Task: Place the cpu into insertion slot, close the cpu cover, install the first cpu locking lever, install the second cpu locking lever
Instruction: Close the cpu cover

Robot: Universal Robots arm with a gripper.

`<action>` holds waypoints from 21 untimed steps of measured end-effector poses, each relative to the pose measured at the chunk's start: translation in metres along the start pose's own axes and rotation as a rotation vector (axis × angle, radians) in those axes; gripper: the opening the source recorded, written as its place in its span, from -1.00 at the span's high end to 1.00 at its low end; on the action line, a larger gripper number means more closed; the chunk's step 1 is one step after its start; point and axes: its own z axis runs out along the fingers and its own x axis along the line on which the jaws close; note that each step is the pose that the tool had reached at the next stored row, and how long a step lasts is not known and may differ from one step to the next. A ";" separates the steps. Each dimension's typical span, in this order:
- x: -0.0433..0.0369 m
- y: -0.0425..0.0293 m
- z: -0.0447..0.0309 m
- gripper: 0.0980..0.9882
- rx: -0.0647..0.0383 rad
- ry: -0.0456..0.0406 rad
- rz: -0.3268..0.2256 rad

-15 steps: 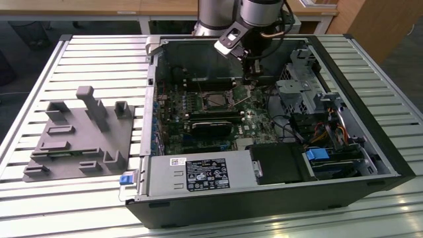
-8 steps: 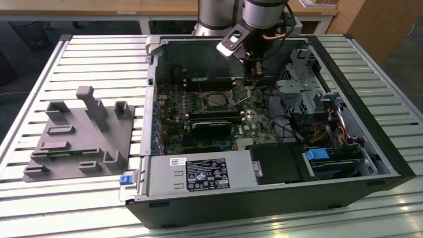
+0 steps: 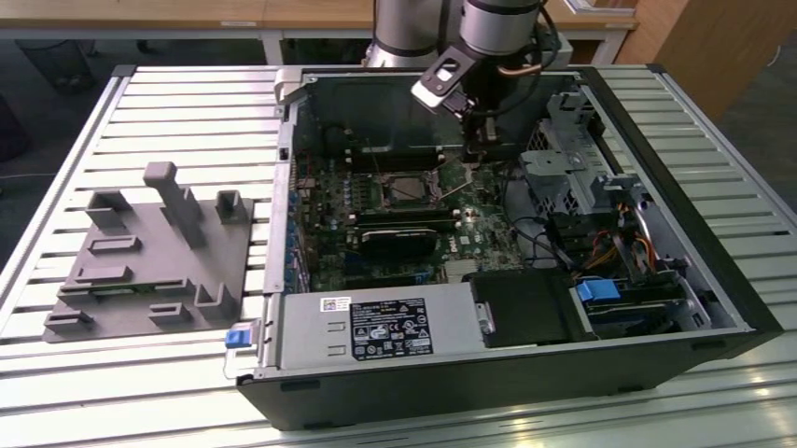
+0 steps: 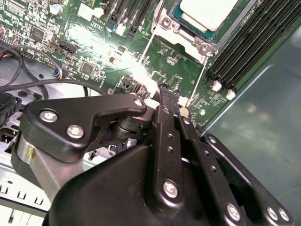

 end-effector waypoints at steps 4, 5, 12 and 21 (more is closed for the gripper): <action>0.0001 0.0058 0.0017 0.98 0.001 0.0000 0.000; 0.0001 0.0084 0.0024 0.98 0.001 0.0001 0.000; 0.0015 0.0179 0.0064 0.98 0.007 0.0000 0.000; 0.0024 0.0251 0.0121 0.98 0.011 0.0000 0.000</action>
